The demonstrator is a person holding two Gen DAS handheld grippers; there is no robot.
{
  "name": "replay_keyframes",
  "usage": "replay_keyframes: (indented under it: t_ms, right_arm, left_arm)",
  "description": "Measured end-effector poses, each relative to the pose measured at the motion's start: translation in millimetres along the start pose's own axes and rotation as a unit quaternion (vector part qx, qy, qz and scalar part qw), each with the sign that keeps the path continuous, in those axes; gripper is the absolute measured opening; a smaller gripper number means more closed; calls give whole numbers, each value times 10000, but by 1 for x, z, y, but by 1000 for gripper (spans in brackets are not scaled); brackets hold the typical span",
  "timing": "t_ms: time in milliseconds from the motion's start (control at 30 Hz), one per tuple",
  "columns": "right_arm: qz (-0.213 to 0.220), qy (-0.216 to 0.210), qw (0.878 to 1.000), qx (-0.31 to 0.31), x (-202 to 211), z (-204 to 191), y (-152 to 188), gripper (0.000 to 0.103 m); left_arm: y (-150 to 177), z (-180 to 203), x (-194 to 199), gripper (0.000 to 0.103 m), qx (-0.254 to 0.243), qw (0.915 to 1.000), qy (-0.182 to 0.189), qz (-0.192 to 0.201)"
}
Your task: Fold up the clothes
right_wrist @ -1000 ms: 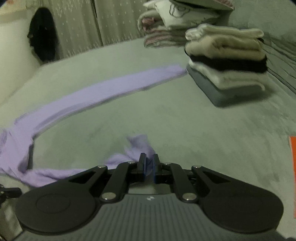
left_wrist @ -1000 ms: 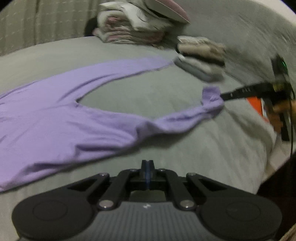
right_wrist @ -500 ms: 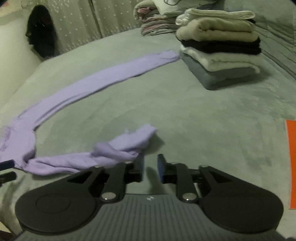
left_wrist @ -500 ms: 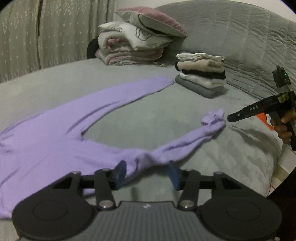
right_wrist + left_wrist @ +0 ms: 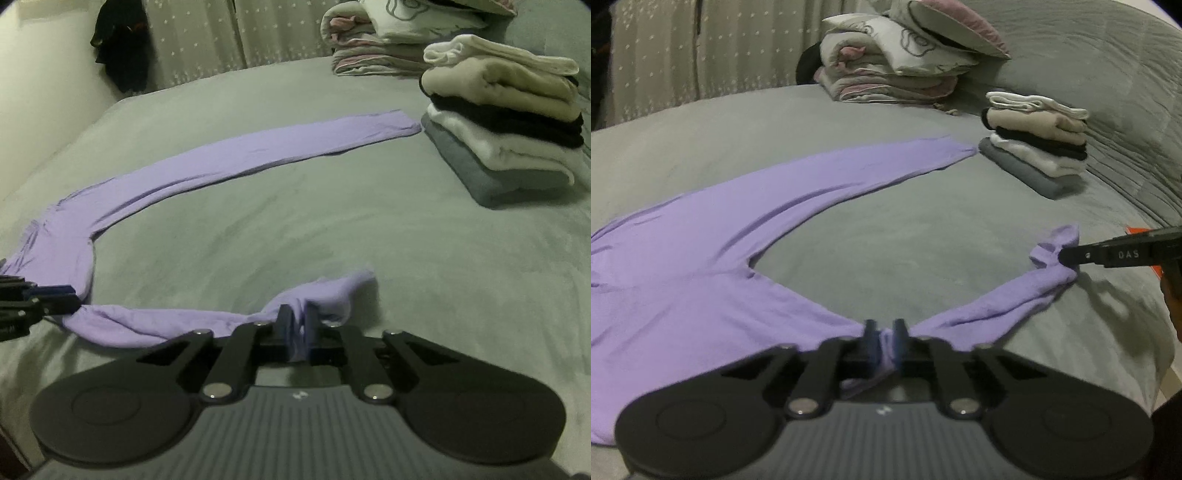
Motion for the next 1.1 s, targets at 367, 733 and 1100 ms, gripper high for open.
replay_keyframes:
  t_ms: [367, 733, 1100]
  right_arm:
    - [748, 73, 9955, -571, -8, 4, -41, 6]
    - [937, 614, 9912, -698, -69, 12, -62, 1]
    - [761, 561, 9922, -815, -89, 20, -72, 14]
  left_arm:
    - [-25, -19, -13, 6, 504, 9953, -540, 630]
    - [-38, -48, -61, 6, 903, 9855, -1226, 743]
    - [-38, -60, -81, 10, 964, 9877, -1112, 529]
Point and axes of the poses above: each gripper's, at about its wrist camera, not at the fingertips, and x roughly against the way its jaws point, z to its right, y to its underside, the point moved 2 cm from there along -x, roughly the way its jaws point, and after that the axes turned 6 degrees about -x, right-handed, at the moved point
